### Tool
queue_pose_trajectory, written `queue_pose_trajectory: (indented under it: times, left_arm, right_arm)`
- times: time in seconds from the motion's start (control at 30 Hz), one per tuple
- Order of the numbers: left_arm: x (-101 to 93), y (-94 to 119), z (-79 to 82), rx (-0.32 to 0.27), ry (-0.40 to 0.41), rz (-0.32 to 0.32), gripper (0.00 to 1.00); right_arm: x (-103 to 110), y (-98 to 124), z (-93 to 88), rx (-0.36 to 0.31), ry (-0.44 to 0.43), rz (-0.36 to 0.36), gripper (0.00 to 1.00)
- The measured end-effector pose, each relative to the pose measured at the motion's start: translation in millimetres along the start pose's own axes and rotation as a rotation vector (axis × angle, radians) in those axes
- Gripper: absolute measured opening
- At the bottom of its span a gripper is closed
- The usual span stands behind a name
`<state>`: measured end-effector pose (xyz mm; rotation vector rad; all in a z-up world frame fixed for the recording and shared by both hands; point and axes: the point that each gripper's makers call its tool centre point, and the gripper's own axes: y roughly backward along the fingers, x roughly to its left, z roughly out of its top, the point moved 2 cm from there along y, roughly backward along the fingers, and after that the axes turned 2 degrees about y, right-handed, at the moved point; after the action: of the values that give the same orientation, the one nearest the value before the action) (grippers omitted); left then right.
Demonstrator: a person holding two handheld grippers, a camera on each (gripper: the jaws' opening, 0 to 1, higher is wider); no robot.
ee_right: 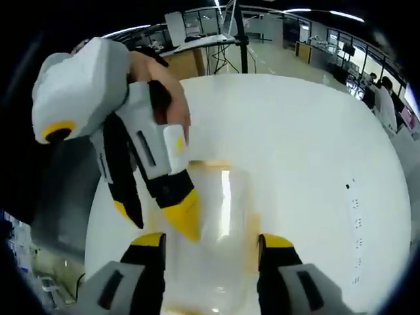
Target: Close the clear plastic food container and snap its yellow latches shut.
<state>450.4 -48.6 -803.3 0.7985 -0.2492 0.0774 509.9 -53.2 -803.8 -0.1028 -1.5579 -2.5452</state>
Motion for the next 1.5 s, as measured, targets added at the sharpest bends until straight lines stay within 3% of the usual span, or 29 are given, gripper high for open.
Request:
queue_pose_trajectory:
  times: [0.07, 0.1, 0.37, 0.4, 0.43, 0.53, 0.67, 0.83, 0.9, 0.97, 1.03, 1.1, 1.17, 1.37, 1.5]
  left_arm:
    - [5.7, -0.3, 1.0, 0.02, -0.099, 0.067, 0.37]
    - [1.0, -1.5, -1.6, 0.033, -0.059, 0.067, 0.37]
    - [3.1, -4.7, -2.3, 0.067, -0.076, 0.111, 0.35]
    - [19.0, 5.1, -11.2, 0.168, -0.143, 0.226, 0.34]
    - [5.3, -7.6, -5.1, 0.096, -0.082, 0.15, 0.34]
    - [10.6, -10.3, -5.4, 0.098, -0.085, 0.147, 0.33]
    - [8.7, -7.5, -5.5, 0.079, -0.076, 0.135, 0.33]
    - [5.2, -3.6, -2.3, 0.041, -0.066, 0.122, 0.36]
    - [3.0, -1.2, 2.2, 0.044, -0.006, 0.107, 0.36]
    - [2.2, 3.9, 0.8, 0.084, 0.053, 0.095, 0.35]
    - [4.4, 7.8, 0.3, 0.098, 0.104, 0.113, 0.42]
    - [0.4, 8.3, 2.2, 0.077, 0.084, 0.107, 0.48]
    - [-5.9, 8.2, -3.5, 0.119, 0.026, 0.091, 0.41]
    - [-7.0, 10.9, 4.2, 0.1, 0.075, 0.081, 0.48]
    - [-4.2, 15.7, 5.8, 0.108, 0.099, 0.041, 0.46]
  right_arm:
    - [2.0, -1.9, 0.7, 0.001, -0.018, 0.032, 0.55]
    - [1.7, -2.1, 1.3, 0.003, -0.017, 0.036, 0.55]
    - [0.5, -4.1, 2.5, 0.036, -0.052, 0.06, 0.5]
    - [1.0, -4.2, 2.8, 0.037, -0.059, 0.06, 0.5]
    - [0.2, -6.8, 2.5, 0.041, -0.062, 0.063, 0.5]
    - [1.0, -10.7, 4.0, 0.037, -0.094, 0.094, 0.49]
    - [0.6, -9.6, 2.9, 0.082, -0.067, 0.12, 0.49]
    - [0.4, -8.6, 1.1, 0.073, -0.077, 0.143, 0.51]
    - [1.8, -6.7, 1.5, 0.062, -0.072, 0.151, 0.51]
    - [-1.6, -4.2, -0.6, 0.075, -0.052, 0.127, 0.53]
    - [-1.9, 0.8, 1.6, 0.067, -0.053, 0.119, 0.53]
    - [-1.7, 5.0, 4.5, 0.058, -0.048, 0.11, 0.54]
    - [-1.4, 6.2, 4.6, 0.067, -0.041, 0.101, 0.55]
    - [-2.7, 10.0, 5.7, 0.071, -0.027, 0.077, 0.54]
    - [1.8, 17.1, 7.3, 0.061, -0.011, 0.051, 0.54]
